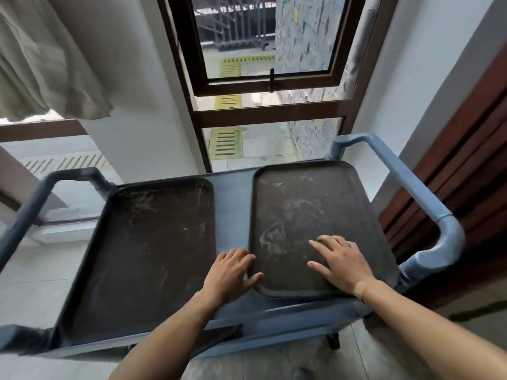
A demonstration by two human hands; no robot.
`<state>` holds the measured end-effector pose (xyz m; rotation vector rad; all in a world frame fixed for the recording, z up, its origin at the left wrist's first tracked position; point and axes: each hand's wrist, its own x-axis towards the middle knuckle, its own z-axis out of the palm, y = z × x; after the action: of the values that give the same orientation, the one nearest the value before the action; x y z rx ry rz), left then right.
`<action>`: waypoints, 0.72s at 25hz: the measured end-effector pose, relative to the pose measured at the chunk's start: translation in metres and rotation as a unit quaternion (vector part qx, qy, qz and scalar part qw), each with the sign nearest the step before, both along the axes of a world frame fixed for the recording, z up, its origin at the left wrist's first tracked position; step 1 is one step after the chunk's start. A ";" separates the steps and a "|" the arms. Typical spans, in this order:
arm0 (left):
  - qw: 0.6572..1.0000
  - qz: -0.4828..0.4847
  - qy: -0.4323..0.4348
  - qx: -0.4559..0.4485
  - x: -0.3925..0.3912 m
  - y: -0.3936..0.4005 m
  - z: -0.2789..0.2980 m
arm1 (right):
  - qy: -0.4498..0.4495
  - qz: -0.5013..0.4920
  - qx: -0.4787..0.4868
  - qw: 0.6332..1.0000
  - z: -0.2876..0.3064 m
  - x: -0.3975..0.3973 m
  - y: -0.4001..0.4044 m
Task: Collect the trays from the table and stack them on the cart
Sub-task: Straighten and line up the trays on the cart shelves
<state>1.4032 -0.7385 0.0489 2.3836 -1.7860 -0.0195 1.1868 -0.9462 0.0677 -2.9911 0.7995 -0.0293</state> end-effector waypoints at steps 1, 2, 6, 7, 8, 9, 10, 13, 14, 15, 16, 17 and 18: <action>1.000 -0.002 0.008 0.010 -0.011 -0.013 -0.002 | 0.009 -0.008 0.000 1.000 -0.001 -0.014 -0.012; 1.000 -0.006 0.010 0.015 -0.020 -0.024 -0.003 | 0.018 -0.018 0.000 1.000 -0.002 -0.027 -0.021; 0.998 -0.039 0.020 0.040 -0.050 -0.049 -0.012 | 0.053 -0.031 0.013 0.998 -0.007 -0.068 -0.038; 0.997 -0.046 0.026 0.052 -0.054 -0.050 -0.015 | 0.068 -0.015 0.021 0.997 -0.009 -0.075 -0.036; 0.996 -0.052 0.030 0.066 -0.056 -0.050 -0.018 | 0.082 0.003 0.028 0.996 -0.012 -0.081 -0.032; 0.995 -0.055 0.030 0.078 -0.057 -0.049 -0.020 | 0.092 0.019 0.035 0.995 -0.014 -0.087 -0.028; 0.994 -0.056 0.027 0.086 -0.058 -0.047 -0.020 | 0.095 0.031 0.039 0.994 -0.013 -0.090 -0.024; 0.994 -0.069 0.012 0.081 -0.057 -0.041 -0.020 | 0.112 0.057 0.012 0.992 -0.005 -0.097 -0.017; 0.994 -0.072 0.004 0.077 -0.057 -0.036 -0.020 | 0.115 0.058 -0.002 0.992 -0.001 -0.098 -0.014; 0.994 -0.080 -0.006 0.073 -0.057 -0.030 -0.020 | 0.098 0.059 -0.020 0.993 -0.001 -0.100 -0.012; 0.993 -0.090 -0.016 0.070 -0.056 -0.025 -0.020 | 0.078 0.063 -0.040 0.994 -0.005 -0.101 -0.008; 0.992 -0.100 -0.027 0.068 -0.056 -0.021 -0.020 | 0.069 0.064 -0.058 0.994 -0.009 -0.103 -0.005; 0.991 -0.112 -0.038 0.062 -0.056 -0.017 -0.020 | 0.061 0.060 -0.071 0.994 -0.012 -0.104 0.000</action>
<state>1.3473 -0.7560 0.0292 2.2790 -2.1389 -0.0686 1.0828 -0.9466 0.0558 -3.1959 0.6518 0.1078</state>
